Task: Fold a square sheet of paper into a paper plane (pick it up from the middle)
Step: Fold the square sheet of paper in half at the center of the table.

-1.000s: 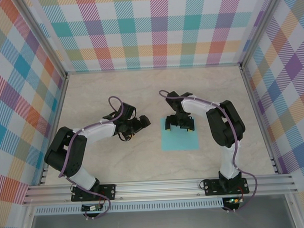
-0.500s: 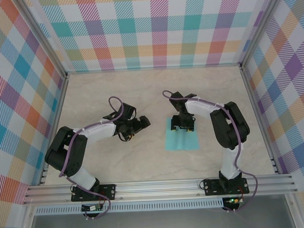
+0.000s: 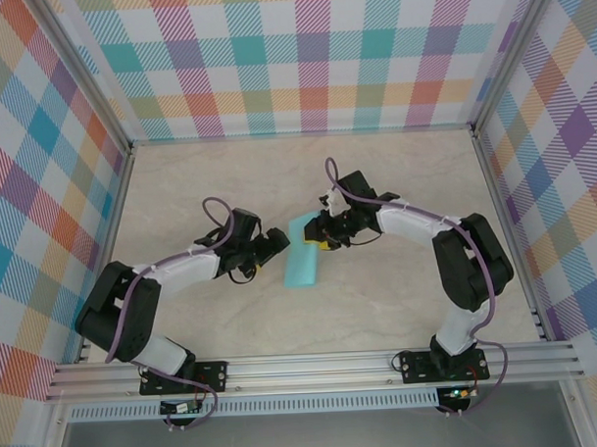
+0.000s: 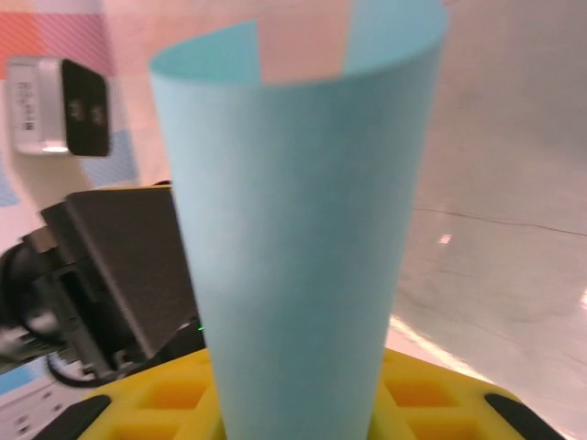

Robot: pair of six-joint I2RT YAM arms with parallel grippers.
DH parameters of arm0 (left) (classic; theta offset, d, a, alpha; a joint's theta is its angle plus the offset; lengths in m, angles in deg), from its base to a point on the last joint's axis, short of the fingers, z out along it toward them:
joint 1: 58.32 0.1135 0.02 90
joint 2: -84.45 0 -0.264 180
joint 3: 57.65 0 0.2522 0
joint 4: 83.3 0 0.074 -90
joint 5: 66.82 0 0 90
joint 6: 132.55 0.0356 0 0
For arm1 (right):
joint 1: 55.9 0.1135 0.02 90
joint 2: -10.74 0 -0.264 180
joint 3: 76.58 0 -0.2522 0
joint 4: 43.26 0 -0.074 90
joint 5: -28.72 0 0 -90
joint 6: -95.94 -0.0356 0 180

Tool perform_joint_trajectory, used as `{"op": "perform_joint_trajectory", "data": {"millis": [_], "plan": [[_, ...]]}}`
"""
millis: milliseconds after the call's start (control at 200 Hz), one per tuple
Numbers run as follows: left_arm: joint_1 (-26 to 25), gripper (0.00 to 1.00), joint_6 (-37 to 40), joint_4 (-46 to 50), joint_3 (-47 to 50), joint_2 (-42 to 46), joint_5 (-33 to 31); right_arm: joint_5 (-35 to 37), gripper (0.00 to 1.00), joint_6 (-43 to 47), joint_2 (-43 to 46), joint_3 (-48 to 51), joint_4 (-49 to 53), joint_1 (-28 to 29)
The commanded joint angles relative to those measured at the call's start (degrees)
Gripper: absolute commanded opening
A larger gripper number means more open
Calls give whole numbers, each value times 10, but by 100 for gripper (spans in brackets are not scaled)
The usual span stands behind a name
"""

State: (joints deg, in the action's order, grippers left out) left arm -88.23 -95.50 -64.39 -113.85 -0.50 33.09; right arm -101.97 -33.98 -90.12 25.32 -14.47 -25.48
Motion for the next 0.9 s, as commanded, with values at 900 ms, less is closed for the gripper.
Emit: {"op": "perform_joint_trajectory", "data": {"millis": [900], "plan": [[-25, 50, 21, -136, 27, 8, 112, 274, 65, 71, -43, -41, 215, 0]]}}
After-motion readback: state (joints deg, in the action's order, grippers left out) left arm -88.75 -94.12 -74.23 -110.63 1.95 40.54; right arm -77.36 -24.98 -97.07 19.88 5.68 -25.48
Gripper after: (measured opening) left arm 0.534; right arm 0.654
